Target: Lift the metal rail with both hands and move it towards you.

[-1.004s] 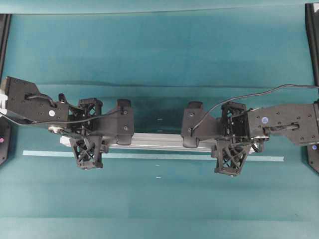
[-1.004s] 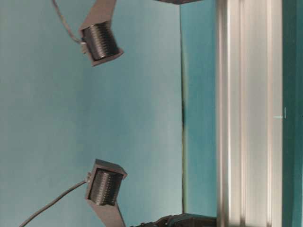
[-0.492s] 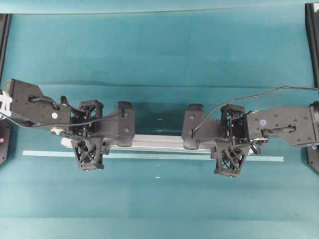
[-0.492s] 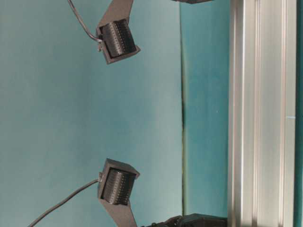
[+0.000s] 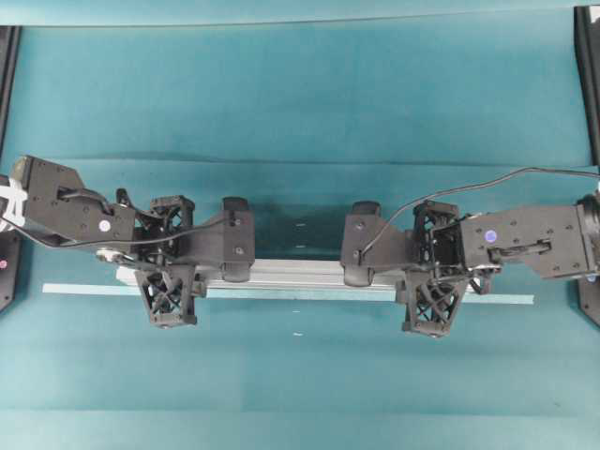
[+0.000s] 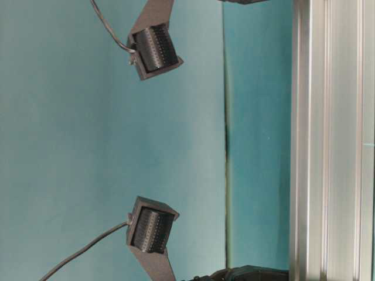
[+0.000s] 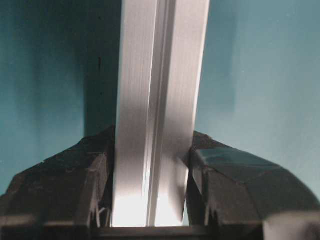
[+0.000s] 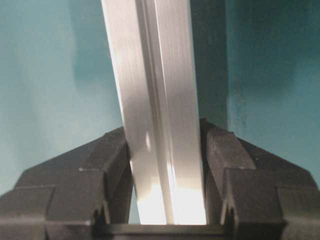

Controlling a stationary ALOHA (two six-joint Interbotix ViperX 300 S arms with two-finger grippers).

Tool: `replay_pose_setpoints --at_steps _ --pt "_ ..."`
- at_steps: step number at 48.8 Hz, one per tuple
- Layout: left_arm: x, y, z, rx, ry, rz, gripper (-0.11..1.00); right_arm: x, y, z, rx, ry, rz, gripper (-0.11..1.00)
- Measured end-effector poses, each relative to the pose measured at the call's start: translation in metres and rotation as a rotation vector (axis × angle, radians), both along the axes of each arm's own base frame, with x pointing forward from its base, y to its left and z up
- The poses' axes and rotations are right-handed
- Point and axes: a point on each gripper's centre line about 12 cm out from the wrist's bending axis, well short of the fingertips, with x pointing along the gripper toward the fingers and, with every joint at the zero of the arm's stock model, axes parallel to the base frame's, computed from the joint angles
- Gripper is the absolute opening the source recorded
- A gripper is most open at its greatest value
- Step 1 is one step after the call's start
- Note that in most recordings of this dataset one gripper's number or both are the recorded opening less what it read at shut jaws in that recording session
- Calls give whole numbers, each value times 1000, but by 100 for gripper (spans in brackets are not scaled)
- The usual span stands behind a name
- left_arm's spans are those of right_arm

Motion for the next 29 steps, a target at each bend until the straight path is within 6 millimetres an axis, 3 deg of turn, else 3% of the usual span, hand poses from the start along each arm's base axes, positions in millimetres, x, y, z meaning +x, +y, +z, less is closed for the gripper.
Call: replay_pose_setpoints --at_steps 29 --pt "2 0 -3 -3 -29 3 31 0 -2 -2 0 0 -6 40"
